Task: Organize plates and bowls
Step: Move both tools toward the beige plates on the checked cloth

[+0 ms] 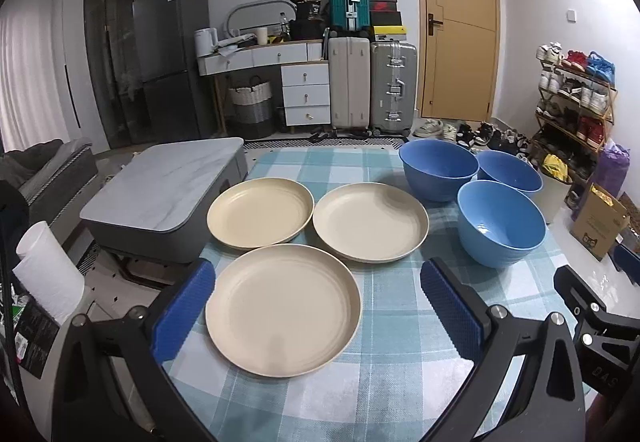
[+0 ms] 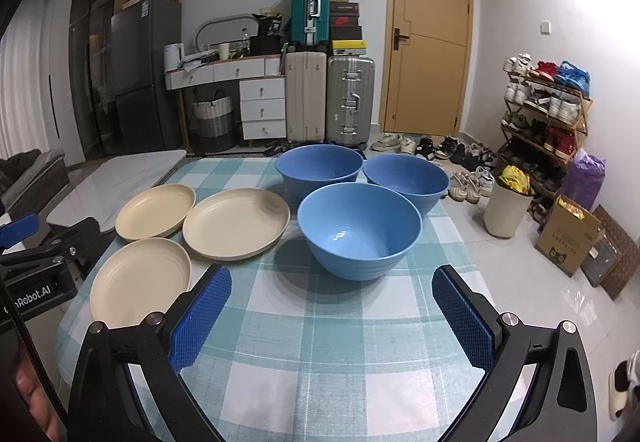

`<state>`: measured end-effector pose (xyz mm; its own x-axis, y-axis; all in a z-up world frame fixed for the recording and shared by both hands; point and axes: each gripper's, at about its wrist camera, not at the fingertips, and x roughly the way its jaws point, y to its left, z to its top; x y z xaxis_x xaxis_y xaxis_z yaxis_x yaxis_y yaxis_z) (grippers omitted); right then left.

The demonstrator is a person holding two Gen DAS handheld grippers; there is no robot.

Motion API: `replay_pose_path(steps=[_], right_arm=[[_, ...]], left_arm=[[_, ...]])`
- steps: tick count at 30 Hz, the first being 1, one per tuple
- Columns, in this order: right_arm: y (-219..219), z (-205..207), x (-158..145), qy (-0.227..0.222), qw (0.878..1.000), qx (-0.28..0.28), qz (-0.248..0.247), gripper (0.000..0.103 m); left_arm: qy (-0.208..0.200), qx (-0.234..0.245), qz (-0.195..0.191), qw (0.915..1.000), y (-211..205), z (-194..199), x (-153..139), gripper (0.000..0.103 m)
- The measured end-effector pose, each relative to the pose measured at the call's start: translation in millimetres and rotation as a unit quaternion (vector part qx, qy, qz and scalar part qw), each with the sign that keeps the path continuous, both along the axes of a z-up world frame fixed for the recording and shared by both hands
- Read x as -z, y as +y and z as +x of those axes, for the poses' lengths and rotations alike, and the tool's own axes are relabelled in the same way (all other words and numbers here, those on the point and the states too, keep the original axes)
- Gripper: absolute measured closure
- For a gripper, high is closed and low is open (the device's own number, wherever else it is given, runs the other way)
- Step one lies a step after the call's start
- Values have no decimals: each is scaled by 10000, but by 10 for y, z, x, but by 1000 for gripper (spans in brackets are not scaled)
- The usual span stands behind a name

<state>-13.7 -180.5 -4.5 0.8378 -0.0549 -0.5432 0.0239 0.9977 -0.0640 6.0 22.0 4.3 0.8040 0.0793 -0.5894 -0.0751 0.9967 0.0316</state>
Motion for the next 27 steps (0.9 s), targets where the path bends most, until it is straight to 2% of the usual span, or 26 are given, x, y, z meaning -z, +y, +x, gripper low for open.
replay_pose_path(steps=[11, 15, 17, 19, 22, 27], right_arm=[[9, 158, 9, 66, 9999, -69, 86, 0], [33, 233, 34, 93, 9997, -165, 139, 0], [41, 272, 28, 79, 9993, -245, 258, 0], [48, 328, 10, 54, 9990, -274, 346, 1], [121, 447, -13, 52, 9991, -334, 264, 0], [269, 650, -70, 4, 9983, -532, 234, 0]], left_arm=[[-234, 7, -310, 9992, 164, 149, 4, 0], [-343, 107, -216, 9991, 146, 208, 9, 0], [-449, 258, 60, 9986, 100, 238, 22, 0], [-309, 302, 136, 9990, 91, 303, 40, 0], [-170, 285, -172, 9993, 195, 403, 67, 0], [-47, 68, -231, 9997, 361, 605, 125, 0]])
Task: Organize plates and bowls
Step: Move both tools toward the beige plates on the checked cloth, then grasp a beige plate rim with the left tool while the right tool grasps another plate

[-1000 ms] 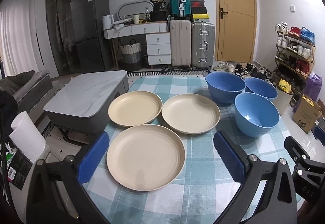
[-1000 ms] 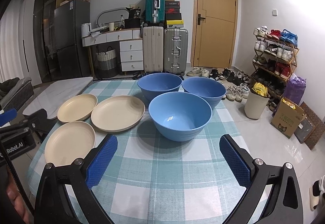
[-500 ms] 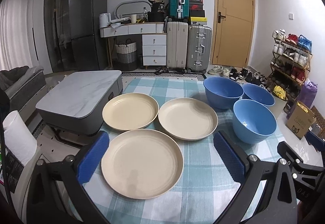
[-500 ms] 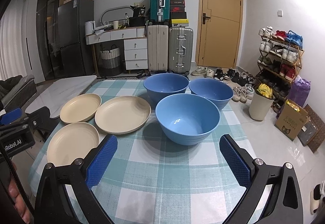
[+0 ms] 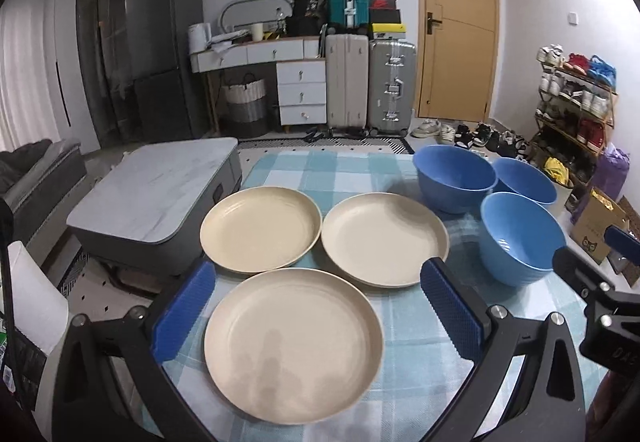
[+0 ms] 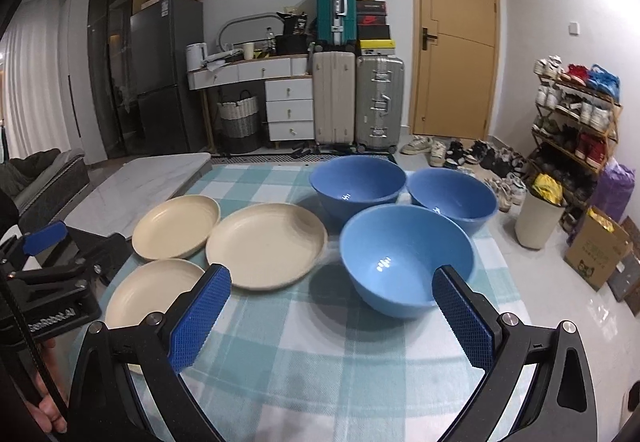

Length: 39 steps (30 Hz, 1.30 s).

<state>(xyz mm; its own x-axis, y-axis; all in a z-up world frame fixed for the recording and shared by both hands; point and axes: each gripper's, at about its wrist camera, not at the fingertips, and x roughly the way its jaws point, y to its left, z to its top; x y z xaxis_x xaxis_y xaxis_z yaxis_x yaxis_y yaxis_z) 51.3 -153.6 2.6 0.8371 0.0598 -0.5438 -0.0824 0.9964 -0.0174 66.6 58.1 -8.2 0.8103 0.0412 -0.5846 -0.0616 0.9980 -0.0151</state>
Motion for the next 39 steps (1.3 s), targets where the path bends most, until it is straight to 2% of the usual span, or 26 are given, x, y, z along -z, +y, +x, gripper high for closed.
replay_pose_path(steps=[9, 16, 22, 28, 30, 32, 33, 39], right_arm=[[594, 550, -60, -168, 9971, -590, -447, 1], [1070, 1219, -163, 194, 9908, -1306, -310, 1], [1466, 1886, -161, 604, 9857, -1562, -187, 1], [1933, 2573, 36, 1104, 9753, -1861, -452, 1], [2131, 2767, 227, 1395, 9657, -2085, -665, 4], [2297, 2928, 414, 1555, 9589, -2178, -940, 22], [2349, 2988, 511, 1664, 9548, -2249, -1004, 26], [2491, 3384, 986, 2234, 9403, -2337, -1062, 38]], left_arm=[[269, -336, -20, 9991, 383, 437, 84, 0], [477, -679, -77, 9965, 880, 851, 138, 0], [767, -895, -229, 9928, 1315, 1244, 325, 0], [1211, -964, -333, 9874, 1606, 1626, 617, 0], [1403, -892, -531, 9846, 1693, 1770, 754, 0], [1595, -829, -713, 9811, 1759, 1879, 898, 0], [1655, -836, -722, 9800, 1784, 1922, 952, 1], [1781, -926, -791, 9764, 1925, 2045, 1152, 2]])
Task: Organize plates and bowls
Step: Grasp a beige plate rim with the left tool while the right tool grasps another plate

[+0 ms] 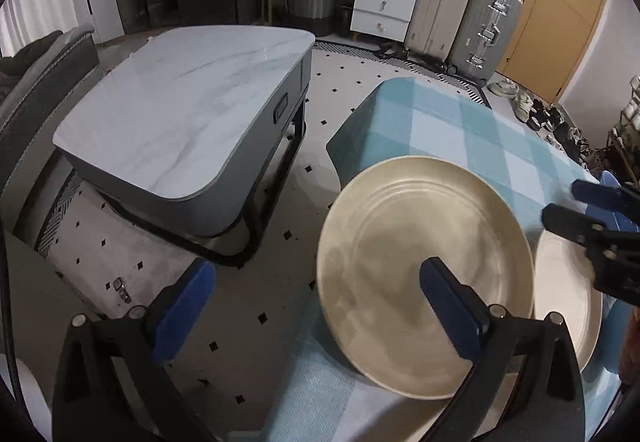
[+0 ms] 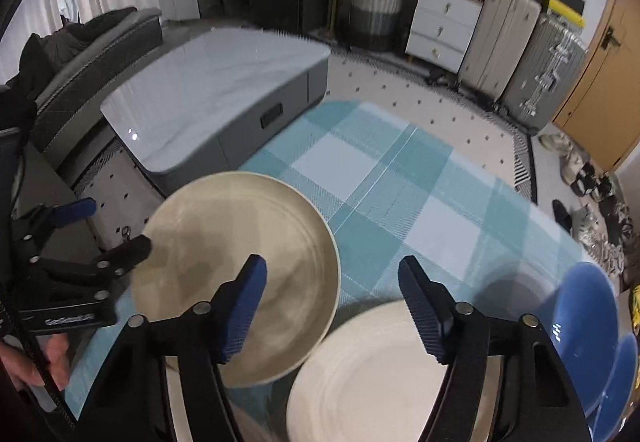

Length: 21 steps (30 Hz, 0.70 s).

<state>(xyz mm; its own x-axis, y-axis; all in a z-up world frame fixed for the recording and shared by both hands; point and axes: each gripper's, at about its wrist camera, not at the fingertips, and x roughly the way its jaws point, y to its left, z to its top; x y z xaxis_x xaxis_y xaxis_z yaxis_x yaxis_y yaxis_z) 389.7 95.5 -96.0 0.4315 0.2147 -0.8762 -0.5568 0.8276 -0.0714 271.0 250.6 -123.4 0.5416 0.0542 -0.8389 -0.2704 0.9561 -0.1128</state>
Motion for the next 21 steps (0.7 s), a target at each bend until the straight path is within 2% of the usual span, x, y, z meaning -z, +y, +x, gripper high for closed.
replay_pose_path(steps=[2, 3, 4, 6, 9, 11, 13, 17, 19, 21], right_arm=[[2, 97, 162, 149, 9998, 39, -141, 47], [8, 129, 228, 267, 9995, 21, -163, 49], [12, 153, 292, 369, 9992, 5, -171, 52], [14, 161, 374, 431, 9988, -40, -221, 53], [7, 164, 410, 467, 9986, -37, -234, 53], [-5, 186, 448, 556, 9983, -9, -193, 58], [-18, 211, 506, 693, 9975, 21, -167, 62], [-17, 254, 587, 807, 9965, 48, -198, 72], [-32, 280, 630, 969, 9952, 63, -113, 73], [-55, 325, 682, 1115, 9937, 92, -32, 73]], left_arm=[[65, -17, -150, 9999, 49, 26, 67, 3], [105, -9, -208, 9997, 62, 28, 94, 5], [139, -8, -258, 9996, 77, 32, 119, 11], [201, 40, -410, 9990, 98, 44, 158, 15], [208, 74, -478, 9986, 124, 50, 197, 16], [171, 111, -613, 9979, 146, 40, 208, 17], [175, 148, -750, 9969, 164, 43, 222, 34], [265, 166, -691, 9971, 177, 57, 240, 38], [306, 187, -718, 9968, 199, 60, 257, 47], [350, 177, -837, 9957, 228, 55, 280, 50]])
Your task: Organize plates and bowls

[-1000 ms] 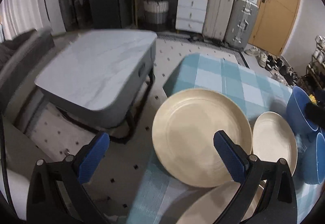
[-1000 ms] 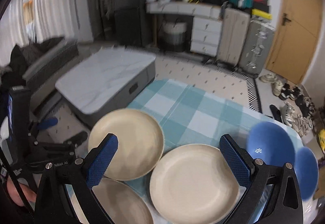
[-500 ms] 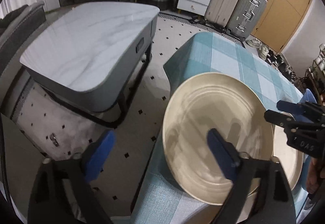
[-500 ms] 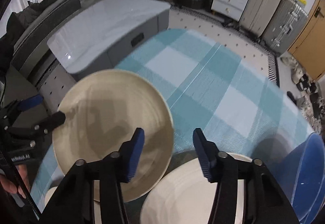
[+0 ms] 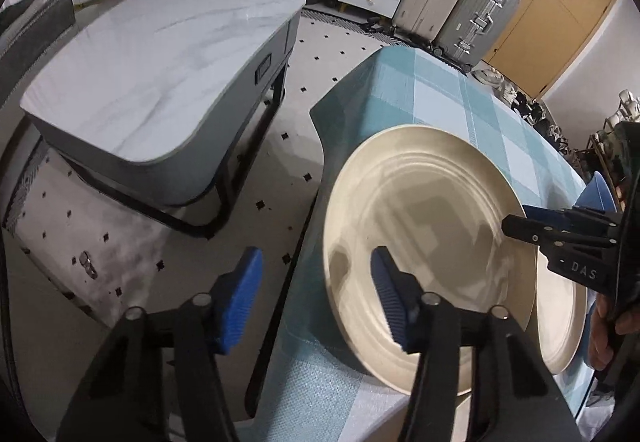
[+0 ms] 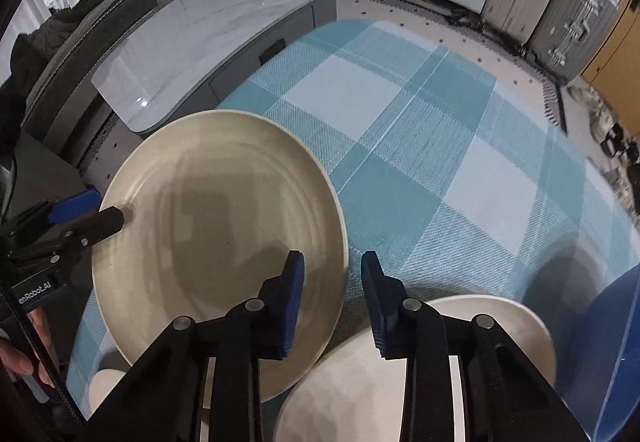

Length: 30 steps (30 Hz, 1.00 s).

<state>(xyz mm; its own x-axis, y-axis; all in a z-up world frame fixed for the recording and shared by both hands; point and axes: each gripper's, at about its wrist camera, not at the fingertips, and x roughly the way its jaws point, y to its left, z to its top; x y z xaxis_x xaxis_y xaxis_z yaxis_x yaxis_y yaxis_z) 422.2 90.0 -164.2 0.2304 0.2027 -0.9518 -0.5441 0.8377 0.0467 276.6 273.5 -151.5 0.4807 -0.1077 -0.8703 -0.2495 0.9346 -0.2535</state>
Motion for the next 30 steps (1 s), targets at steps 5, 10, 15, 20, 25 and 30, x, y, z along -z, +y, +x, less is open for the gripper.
replay_pose_path(steps=[5, 10, 15, 20, 25, 30], right_arm=[[-22, 12, 47, 45, 9999, -64, 67, 73], [-86, 39, 86, 350, 9987, 9, 357, 73], [-105, 48, 86, 389, 9985, 153, 346, 73], [-72, 4, 57, 247, 9993, 172, 222, 73], [-63, 18, 55, 306, 9986, 329, 278, 88], [4, -22, 35, 187, 9995, 220, 162, 91]], left_arm=[[20, 34, -93, 9999, 34, -19, 18, 56], [114, 84, -172, 9998, 47, 0, 50, 69], [219, 136, -331, 9991, 57, 0, 99, 72], [261, 227, -562, 9978, 73, 4, 116, 83], [273, 308, -625, 9972, 34, 4, 87, 92], [335, 344, -478, 9977, -23, 5, 65, 93]])
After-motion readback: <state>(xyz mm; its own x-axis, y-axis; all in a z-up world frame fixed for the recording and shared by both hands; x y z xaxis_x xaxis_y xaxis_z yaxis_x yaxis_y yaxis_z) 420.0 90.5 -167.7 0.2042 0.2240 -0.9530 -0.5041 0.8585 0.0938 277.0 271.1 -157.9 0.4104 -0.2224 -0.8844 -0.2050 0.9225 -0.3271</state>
